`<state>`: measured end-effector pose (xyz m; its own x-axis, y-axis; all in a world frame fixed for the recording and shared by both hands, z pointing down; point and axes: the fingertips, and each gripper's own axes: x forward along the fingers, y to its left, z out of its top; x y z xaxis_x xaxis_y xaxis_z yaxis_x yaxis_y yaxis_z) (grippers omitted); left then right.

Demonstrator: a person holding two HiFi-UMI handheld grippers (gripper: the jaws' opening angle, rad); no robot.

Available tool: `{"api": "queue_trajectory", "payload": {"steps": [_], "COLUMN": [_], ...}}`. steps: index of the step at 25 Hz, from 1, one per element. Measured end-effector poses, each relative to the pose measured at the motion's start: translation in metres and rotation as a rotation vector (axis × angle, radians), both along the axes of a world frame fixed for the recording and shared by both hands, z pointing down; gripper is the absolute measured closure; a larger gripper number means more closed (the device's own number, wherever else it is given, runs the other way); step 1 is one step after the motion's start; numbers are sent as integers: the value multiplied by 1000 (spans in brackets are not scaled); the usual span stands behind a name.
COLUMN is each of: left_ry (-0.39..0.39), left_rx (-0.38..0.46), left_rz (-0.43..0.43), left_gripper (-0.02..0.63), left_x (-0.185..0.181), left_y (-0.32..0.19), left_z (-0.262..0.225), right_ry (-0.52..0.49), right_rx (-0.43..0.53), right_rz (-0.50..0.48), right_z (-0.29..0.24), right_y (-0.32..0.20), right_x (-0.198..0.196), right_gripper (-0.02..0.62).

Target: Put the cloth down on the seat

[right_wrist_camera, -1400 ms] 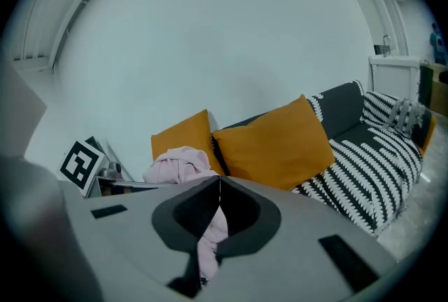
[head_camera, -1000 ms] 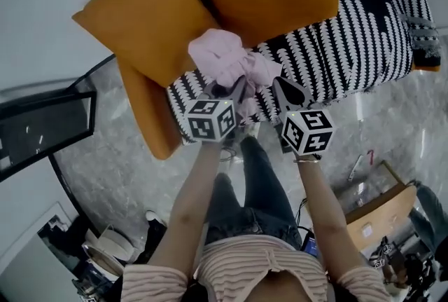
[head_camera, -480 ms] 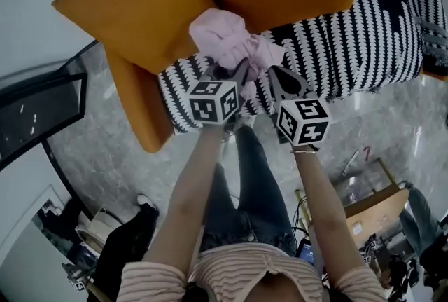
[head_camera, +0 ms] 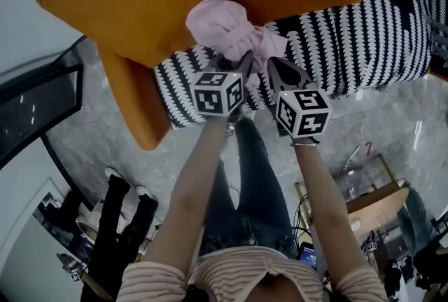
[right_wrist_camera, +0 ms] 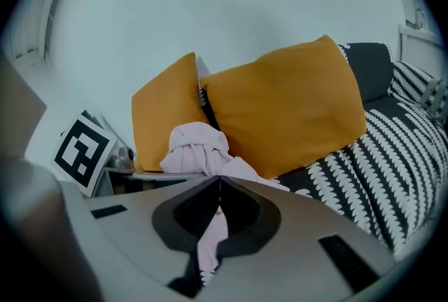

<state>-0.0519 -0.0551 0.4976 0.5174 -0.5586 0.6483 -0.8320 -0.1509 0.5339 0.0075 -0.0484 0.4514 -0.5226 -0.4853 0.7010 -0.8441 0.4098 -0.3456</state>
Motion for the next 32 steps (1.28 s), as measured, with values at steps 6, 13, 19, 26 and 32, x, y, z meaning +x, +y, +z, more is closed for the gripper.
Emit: {"api": "queue_trajectory", "payload": {"steps": [6,13,19,26,32], "left_ry": [5,0,-21,-57,-100], "left_rx": [-30,-65,-70,-77,-86], "left_rz": [-6,-8,-16,-19,-11], "left_gripper": [494,494,494,489,468], "left_x": [-24,-23,-6,11,20], "left_y": [-15,-33,-39,-36,-38], "left_z": [37,72,73,73,74], "right_ry": [17,26,38,47,56], "right_rx": [-27,-58,-77,-82,-82], "right_rz": [-17,-15,-7,-1,16], "right_z": [36,68,72,67,64], "right_y": [-13,-27,-25,-10,-5], "right_x": [-29,-32,-16,4,16], "right_gripper": [586,586,586,586,586]}}
